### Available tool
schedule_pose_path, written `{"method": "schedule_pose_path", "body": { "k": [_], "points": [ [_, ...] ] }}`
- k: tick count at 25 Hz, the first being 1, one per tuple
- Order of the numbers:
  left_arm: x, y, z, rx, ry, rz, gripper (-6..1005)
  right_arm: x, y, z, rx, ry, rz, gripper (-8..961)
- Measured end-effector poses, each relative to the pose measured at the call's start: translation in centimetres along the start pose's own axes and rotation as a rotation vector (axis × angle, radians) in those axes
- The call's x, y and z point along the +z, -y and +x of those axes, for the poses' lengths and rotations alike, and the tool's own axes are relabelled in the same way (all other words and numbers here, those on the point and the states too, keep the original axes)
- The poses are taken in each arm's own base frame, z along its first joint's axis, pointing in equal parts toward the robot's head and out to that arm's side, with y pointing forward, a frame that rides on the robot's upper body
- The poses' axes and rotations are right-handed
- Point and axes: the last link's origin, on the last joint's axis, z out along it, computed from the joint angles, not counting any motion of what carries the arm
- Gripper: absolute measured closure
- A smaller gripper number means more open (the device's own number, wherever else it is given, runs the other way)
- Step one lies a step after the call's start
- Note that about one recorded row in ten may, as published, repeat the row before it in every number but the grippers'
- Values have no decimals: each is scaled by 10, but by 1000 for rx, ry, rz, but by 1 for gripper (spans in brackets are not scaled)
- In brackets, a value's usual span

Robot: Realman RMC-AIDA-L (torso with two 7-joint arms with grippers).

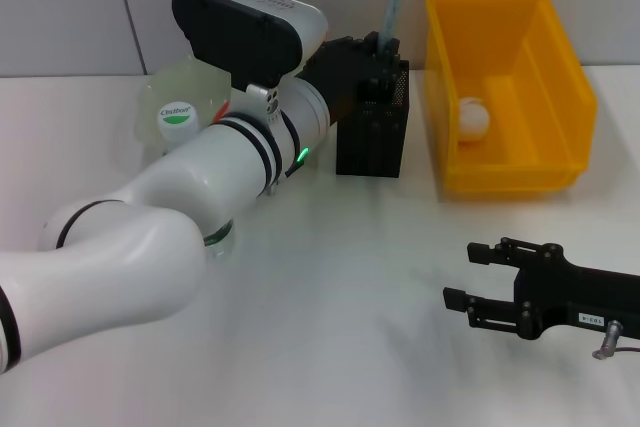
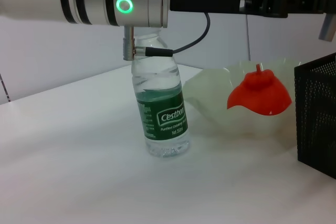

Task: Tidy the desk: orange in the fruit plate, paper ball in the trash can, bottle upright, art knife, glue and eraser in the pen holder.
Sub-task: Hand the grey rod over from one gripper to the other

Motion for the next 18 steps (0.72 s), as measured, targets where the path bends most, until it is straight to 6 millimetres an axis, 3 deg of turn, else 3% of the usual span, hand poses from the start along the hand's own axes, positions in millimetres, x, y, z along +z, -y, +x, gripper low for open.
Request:
{"method": "schedule_pose_path", "body": {
  "k": [6, 10, 18],
  "points": [
    [-1, -1, 1, 8, -21, 2, 829, -2, 0, -1, -2, 6, 1, 213],
    [-16, -6, 6, 56, -98, -10, 829, -5, 1, -3, 3, 26, 13, 213],
    [-24, -17, 20, 90, -107, -66, 830, -6, 3, -3, 7, 30, 19, 212]
  ]
}}
